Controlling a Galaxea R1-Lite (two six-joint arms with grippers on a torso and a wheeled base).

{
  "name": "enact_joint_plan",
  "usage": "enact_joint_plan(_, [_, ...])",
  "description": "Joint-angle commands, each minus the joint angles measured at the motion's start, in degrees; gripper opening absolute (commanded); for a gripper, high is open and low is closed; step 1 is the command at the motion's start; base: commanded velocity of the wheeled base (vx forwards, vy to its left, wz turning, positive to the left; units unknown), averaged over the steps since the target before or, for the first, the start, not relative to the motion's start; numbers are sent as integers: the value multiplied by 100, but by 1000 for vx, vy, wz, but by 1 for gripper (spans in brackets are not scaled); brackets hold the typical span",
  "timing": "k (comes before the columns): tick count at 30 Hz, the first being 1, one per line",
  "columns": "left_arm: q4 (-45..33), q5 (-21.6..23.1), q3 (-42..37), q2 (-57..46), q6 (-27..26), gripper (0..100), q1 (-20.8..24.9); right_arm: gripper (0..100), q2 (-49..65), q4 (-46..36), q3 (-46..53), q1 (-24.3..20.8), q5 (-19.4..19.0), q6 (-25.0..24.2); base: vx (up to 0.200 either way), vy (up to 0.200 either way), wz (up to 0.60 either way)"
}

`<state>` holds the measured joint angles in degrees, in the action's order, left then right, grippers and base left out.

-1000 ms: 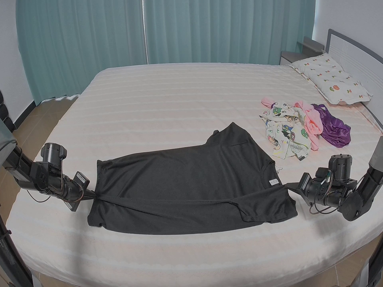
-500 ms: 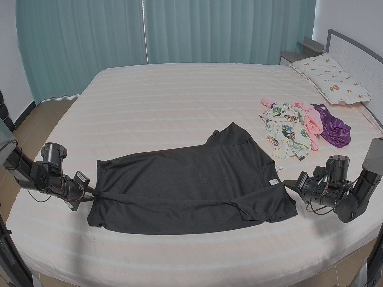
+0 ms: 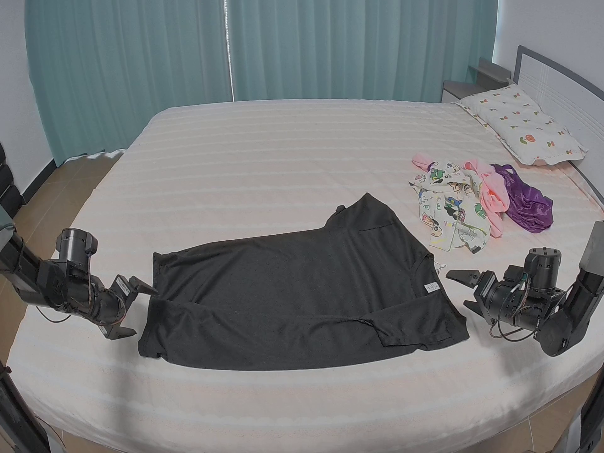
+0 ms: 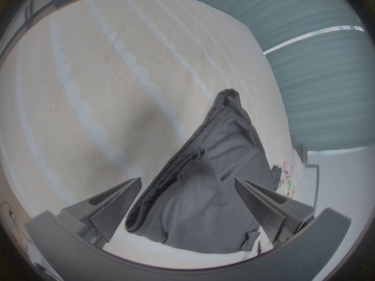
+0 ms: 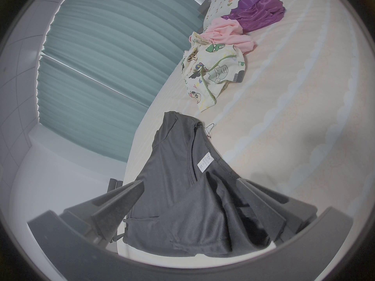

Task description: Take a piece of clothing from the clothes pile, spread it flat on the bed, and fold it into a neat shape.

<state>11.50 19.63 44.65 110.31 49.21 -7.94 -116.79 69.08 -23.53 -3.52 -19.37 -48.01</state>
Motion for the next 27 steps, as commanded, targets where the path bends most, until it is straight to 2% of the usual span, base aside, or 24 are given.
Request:
enact_joint_plan(1, [2, 59, -607, -291, -870, 100, -6, 100, 253, -18, 305, 106, -5, 2, 0, 0, 0])
enact_joint_plan(3, [-51, 50, -695, -282, -1168, 100, -6, 100, 253, 0, 384, 124, -5, 2, 0, 0, 0])
enact_joint_plan(15, [-33, 50, -888, -89, -1335, 100, 126, 100, 262, 9, 472, 133, -14, 11, 0, 0, 0])
enact_joint_plan(16, [-33, 50, -888, -63, -1344, 0, 134, 100, 262, 0, 472, 133, -14, 11, 0, 0, 0])
enact_joint_plan(27, [-69, -20, -1134, -186, -1379, 0, 55, 100, 253, 0, 481, 115, -23, 11, 0, 0, 0])
